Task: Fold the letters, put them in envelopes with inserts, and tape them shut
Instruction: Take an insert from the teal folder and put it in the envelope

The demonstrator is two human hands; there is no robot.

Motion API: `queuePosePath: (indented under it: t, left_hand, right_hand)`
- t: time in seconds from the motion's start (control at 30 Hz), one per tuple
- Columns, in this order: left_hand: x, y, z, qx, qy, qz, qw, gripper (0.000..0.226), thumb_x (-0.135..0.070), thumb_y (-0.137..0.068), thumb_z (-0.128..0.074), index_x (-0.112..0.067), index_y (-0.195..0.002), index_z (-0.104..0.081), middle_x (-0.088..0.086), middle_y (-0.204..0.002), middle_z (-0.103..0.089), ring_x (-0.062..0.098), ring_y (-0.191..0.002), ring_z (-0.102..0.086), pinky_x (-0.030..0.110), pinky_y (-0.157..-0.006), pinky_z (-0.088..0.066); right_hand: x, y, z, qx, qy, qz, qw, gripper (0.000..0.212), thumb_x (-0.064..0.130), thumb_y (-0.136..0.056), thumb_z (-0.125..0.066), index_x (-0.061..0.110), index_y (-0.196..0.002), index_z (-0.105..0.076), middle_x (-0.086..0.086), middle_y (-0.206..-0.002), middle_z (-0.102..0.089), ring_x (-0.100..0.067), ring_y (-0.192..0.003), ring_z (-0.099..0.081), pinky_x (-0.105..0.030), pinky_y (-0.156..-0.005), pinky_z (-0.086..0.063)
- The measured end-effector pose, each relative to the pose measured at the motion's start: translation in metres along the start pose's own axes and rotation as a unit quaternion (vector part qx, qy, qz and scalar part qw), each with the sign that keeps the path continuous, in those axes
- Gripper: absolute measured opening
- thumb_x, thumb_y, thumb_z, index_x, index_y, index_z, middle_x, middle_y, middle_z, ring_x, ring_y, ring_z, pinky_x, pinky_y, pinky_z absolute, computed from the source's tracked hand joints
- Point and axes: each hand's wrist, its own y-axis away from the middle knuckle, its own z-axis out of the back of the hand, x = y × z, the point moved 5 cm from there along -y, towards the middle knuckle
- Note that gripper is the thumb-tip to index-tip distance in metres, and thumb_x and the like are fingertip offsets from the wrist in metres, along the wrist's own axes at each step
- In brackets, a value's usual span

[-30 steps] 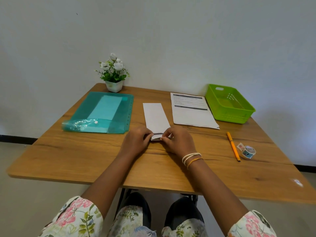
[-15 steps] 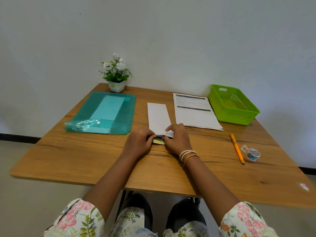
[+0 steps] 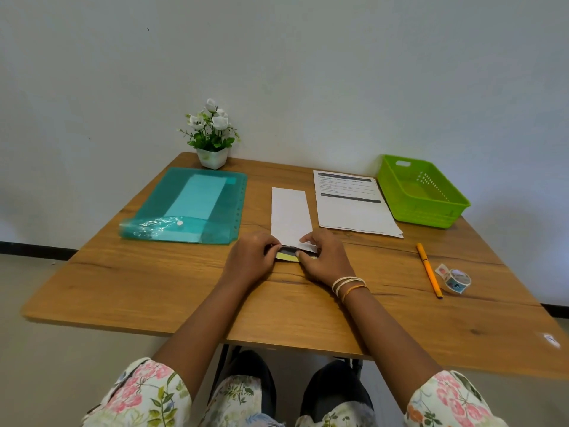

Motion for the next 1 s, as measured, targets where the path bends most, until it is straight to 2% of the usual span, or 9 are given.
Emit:
queuePosePath:
  t: [0.13,0.23,0.33,0.43,0.6,0.8,0.9,1.0]
  left_hand:
    - [0.003,-0.002,0.001,-0.004,-0.001,0.021,1.0,0.014,-0.025,-0.089,-0.065,-0.018,-0.099,-0.072,-0.004,-0.093,-0.07,0.007,-0.083,-0.059,0.025,-0.073,-0.052]
    - [0.006,-0.002,0.001,-0.011,-0.003,0.039,0.999,0.013,-0.026,-0.089,-0.064,-0.019,-0.097,-0.072,-0.005,-0.093,-0.07,0.006,-0.083,-0.058,0.022,-0.069,-0.048]
    - [0.006,-0.002,0.0,0.004,-0.004,0.044,0.999,0.014,-0.028,-0.088,-0.064,-0.021,-0.097,-0.072,-0.006,-0.093,-0.07,0.007,-0.083,-0.059,0.026,-0.071,-0.052]
    - [0.005,0.0,-0.002,0.02,-0.012,0.042,0.999,0.017,-0.031,-0.088,-0.063,-0.022,-0.097,-0.073,-0.006,-0.094,-0.07,0.007,-0.084,-0.058,0.029,-0.073,-0.052]
    - [0.006,-0.001,-0.004,0.029,-0.002,0.043,0.999,0.029,-0.041,-0.093,-0.053,-0.02,-0.095,-0.073,-0.006,-0.091,-0.067,0.009,-0.084,-0.056,0.03,-0.072,-0.05]
    - [0.001,-0.002,-0.003,0.045,-0.045,0.027,0.998,0.02,-0.044,-0.084,-0.065,-0.027,-0.094,-0.07,-0.013,-0.088,-0.06,0.003,-0.079,-0.05,0.019,-0.063,-0.041]
    - [0.0,-0.001,-0.003,0.038,-0.051,0.014,0.998,0.025,-0.042,-0.086,-0.065,-0.031,-0.108,-0.068,-0.012,-0.098,-0.065,0.004,-0.085,-0.052,0.023,-0.069,-0.046]
    - [-0.005,0.0,-0.004,0.045,-0.086,-0.047,0.994,0.02,-0.037,-0.088,-0.064,-0.029,-0.104,-0.073,-0.01,-0.105,-0.069,0.007,-0.097,-0.057,0.028,-0.08,-0.049]
  right_hand:
    - [-0.002,0.014,0.009,0.048,-0.017,0.032,0.998,0.043,0.029,-0.072,-0.075,0.025,-0.113,-0.064,0.009,-0.114,-0.062,-0.004,-0.103,-0.054,-0.016,-0.088,-0.047]
    - [-0.003,0.019,0.015,0.014,-0.006,0.038,0.999,0.036,0.023,-0.076,-0.075,0.025,-0.111,-0.067,0.01,-0.109,-0.065,0.001,-0.096,-0.053,-0.01,-0.084,-0.045]
    - [-0.001,0.019,0.02,-0.017,-0.009,0.041,0.999,0.021,0.021,-0.079,-0.075,0.02,-0.1,-0.073,0.007,-0.1,-0.07,0.0,-0.089,-0.057,-0.016,-0.081,-0.05]
    - [-0.001,0.019,0.017,-0.008,-0.012,0.045,0.999,0.013,0.024,-0.08,-0.075,0.017,-0.091,-0.075,0.004,-0.097,-0.071,-0.005,-0.09,-0.061,-0.022,-0.083,-0.05]
    - [-0.002,0.018,0.013,0.003,0.02,0.035,0.999,0.015,0.029,-0.085,-0.068,0.017,-0.091,-0.074,0.004,-0.094,-0.069,-0.01,-0.089,-0.059,-0.03,-0.081,-0.05]
    - [-0.001,0.015,0.013,-0.018,0.063,0.017,0.998,0.019,0.031,-0.085,-0.067,0.018,-0.098,-0.071,0.004,-0.092,-0.069,-0.01,-0.085,-0.059,-0.029,-0.078,-0.052]
    - [0.002,0.015,0.012,-0.029,0.066,0.003,0.997,0.018,0.028,-0.085,-0.068,0.019,-0.1,-0.071,0.004,-0.092,-0.069,-0.01,-0.085,-0.059,-0.027,-0.077,-0.052]
    - [0.004,0.016,0.009,-0.022,0.089,-0.002,0.996,0.014,0.028,-0.087,-0.065,0.019,-0.094,-0.073,0.002,-0.091,-0.069,-0.013,-0.087,-0.058,-0.027,-0.075,-0.049]
